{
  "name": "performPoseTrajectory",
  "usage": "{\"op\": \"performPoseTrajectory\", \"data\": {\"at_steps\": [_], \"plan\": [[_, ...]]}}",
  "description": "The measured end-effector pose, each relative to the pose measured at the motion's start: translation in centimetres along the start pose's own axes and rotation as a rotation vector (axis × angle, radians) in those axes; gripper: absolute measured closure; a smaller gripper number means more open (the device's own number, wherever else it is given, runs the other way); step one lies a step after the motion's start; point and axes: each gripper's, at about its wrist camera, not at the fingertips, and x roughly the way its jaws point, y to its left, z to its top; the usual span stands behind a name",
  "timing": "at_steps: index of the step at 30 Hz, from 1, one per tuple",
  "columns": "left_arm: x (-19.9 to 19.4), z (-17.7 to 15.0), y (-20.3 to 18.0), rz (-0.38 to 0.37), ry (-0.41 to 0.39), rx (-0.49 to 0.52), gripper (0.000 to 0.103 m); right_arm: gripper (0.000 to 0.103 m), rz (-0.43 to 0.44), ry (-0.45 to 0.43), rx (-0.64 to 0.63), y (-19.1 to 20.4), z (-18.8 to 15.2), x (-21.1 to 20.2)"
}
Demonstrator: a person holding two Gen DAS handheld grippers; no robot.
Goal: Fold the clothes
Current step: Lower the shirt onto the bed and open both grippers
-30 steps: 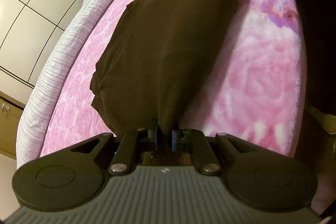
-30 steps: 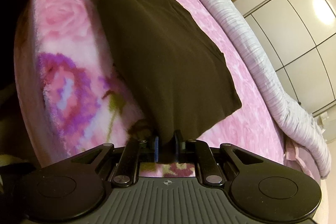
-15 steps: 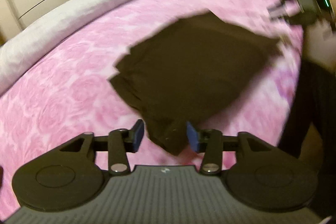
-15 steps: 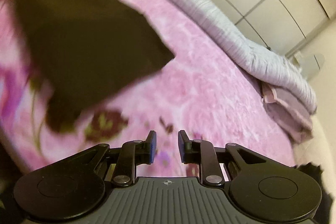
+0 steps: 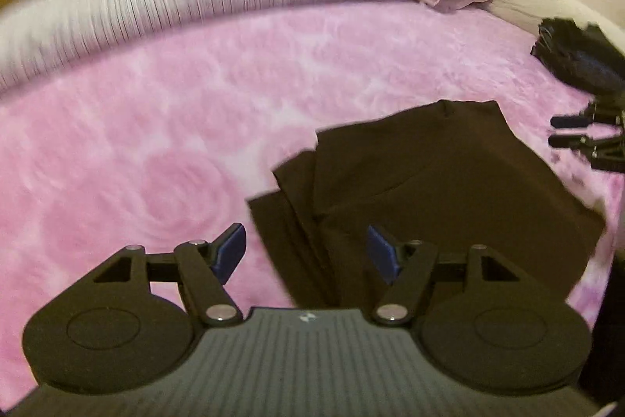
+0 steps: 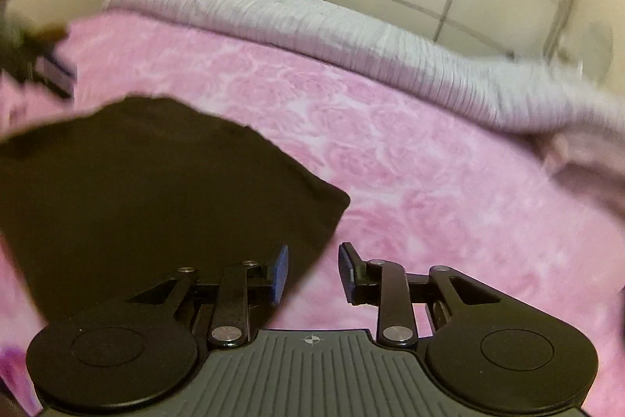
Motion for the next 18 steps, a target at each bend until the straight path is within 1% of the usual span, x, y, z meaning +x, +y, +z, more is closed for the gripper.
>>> {"op": "performPoseTrajectory", "data": {"at_steps": [3,4,5,7,9,10,12,14,15,16,17,18], "plan": [[2.4,0.7,1.1,-0.037,0.032,-0.076,0.039,0.063,0.051,0.007,0.149,-2.3,0.7,1.2],[3.1,0.9,1.4,-0.047,0.041,-0.099,0.039,0.058,0.065,0.009,0.186,-3.1,0.9,1.7],[3.9,1.2,1.7,-0.057,0.051,-0.122,0.041,0.054,0.08,0.011,0.223,-3.8,1.0,2.2],[5.1,1.4,1.9,-0.077,0.06,-0.143,0.048,0.053,0.099,0.01,0.28,-5.1,1.3,3.2],[5.5,1.4,2.0,-0.108,0.053,-0.154,0.079,0.053,0.111,0.021,0.333,-6.3,1.5,4.5],[5.7,1.4,2.0,-0.113,0.049,-0.157,0.081,0.053,0.131,0.022,0.374,-7.0,1.5,5.2],[5.6,1.5,1.8,-0.106,0.03,-0.131,0.097,0.053,0.176,0.021,0.454,-8.2,1.4,6.3],[5.0,1.6,1.6,-0.098,0.003,-0.113,0.097,0.053,0.208,0.019,0.516,-8.8,1.0,7.2],[4.6,1.5,1.6,-0.096,-0.016,-0.112,0.097,0.058,0.208,0.02,0.521,-8.8,1.1,7.2],[4.1,1.4,1.7,-0.098,-0.033,-0.115,0.097,0.094,0.208,0.022,0.527,-8.8,1.2,7.2],[4.1,1.4,1.9,-0.097,-0.037,-0.119,0.097,0.101,0.207,0.022,0.531,-8.9,1.3,7.2],[4.0,1.4,2.0,-0.096,-0.041,-0.124,0.097,0.101,0.203,-0.002,0.511,-8.7,1.7,6.7]]}}
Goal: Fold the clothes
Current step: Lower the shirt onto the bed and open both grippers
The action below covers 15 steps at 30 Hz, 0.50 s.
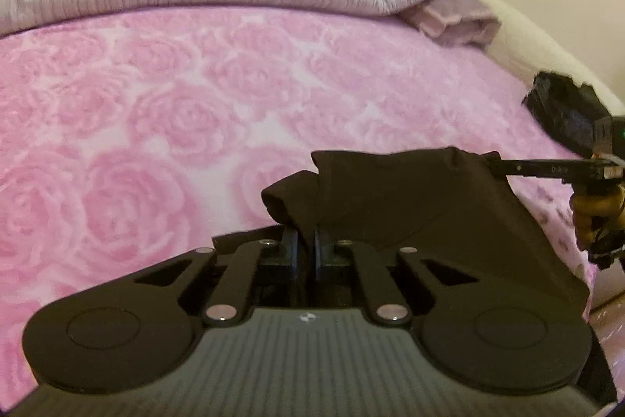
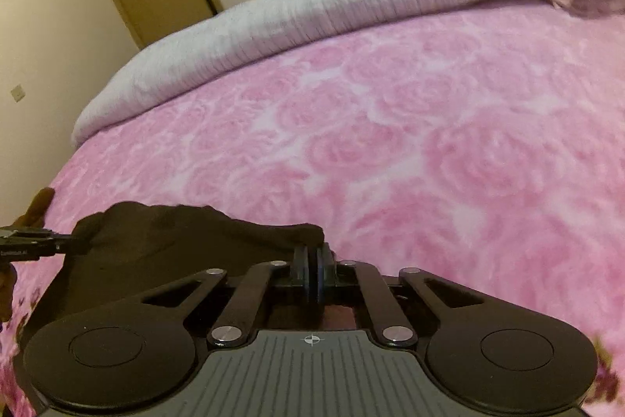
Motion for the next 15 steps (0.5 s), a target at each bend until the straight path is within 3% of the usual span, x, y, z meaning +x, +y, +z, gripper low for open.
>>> {"op": "performPoseTrajectory", "data": {"at_steps": [3,9,11,15], "plan": [[0.6,-0.2,0.5,0.003,0.012,-0.01,0.097,0.101,-0.012,-0.03,-0.05,0.6,0.5,-0.2],[1.7,-0.7,2.0,-0.006,0.026,-0.06,0.092,0.101,-0.035,0.053,-0.047,-0.4,-0.1,2.2],[0.8,-0.7,2.0,0.018,0.013,-0.055,0.088,0.096,-0.038,0.041,-0.052,-0.2,0.0,1.2],[-2.5,-0.9,2.3,0.067,-0.041,-0.082,0.09,0.082,-0.093,0.0,-0.095,0.9,-0.5,-2.0]]}}
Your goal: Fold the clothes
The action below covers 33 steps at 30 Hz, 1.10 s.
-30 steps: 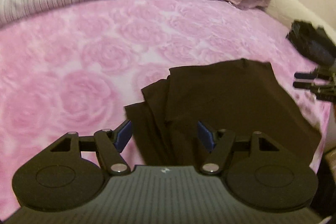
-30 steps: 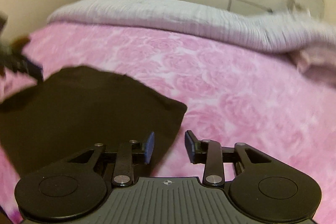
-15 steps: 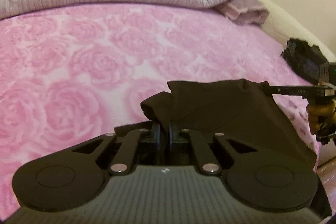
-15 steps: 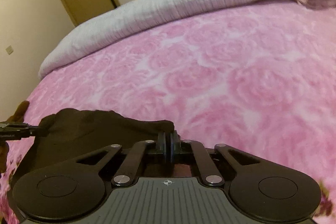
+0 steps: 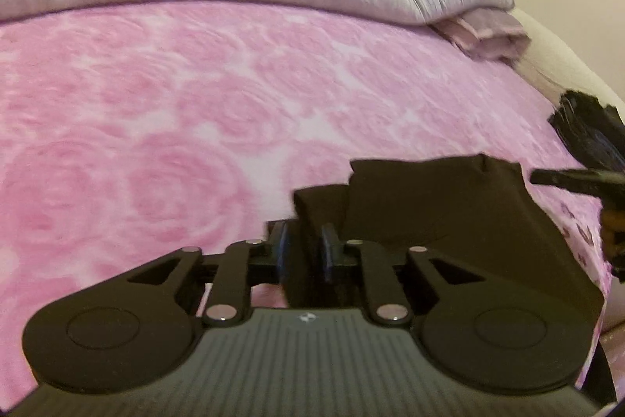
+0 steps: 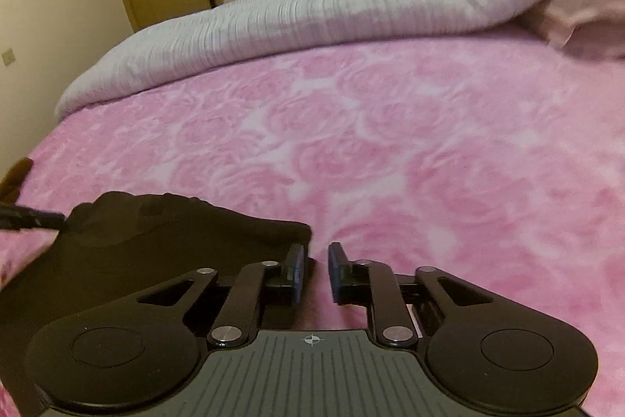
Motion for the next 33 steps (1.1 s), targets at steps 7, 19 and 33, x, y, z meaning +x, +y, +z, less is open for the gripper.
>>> {"op": "performPoseTrajectory", "data": {"at_steps": [7,19,33], "plan": [[-0.9,0.1,-3.2,-0.058,0.006,0.059,0.088,0.057,0.072,-0.023,0.041,2.9,-2.4,-2.8],[3.5,0.1,-3.3,-0.048,0.064,0.12,0.098,0.056,0.084,0.047,-0.042,4.0,-2.8,1.0],[4.6,1.2,-3.6,-0.047,0.138,0.126,0.065,0.055,0.072,0.05,-0.024,3.2,-2.9,0.5]]}}
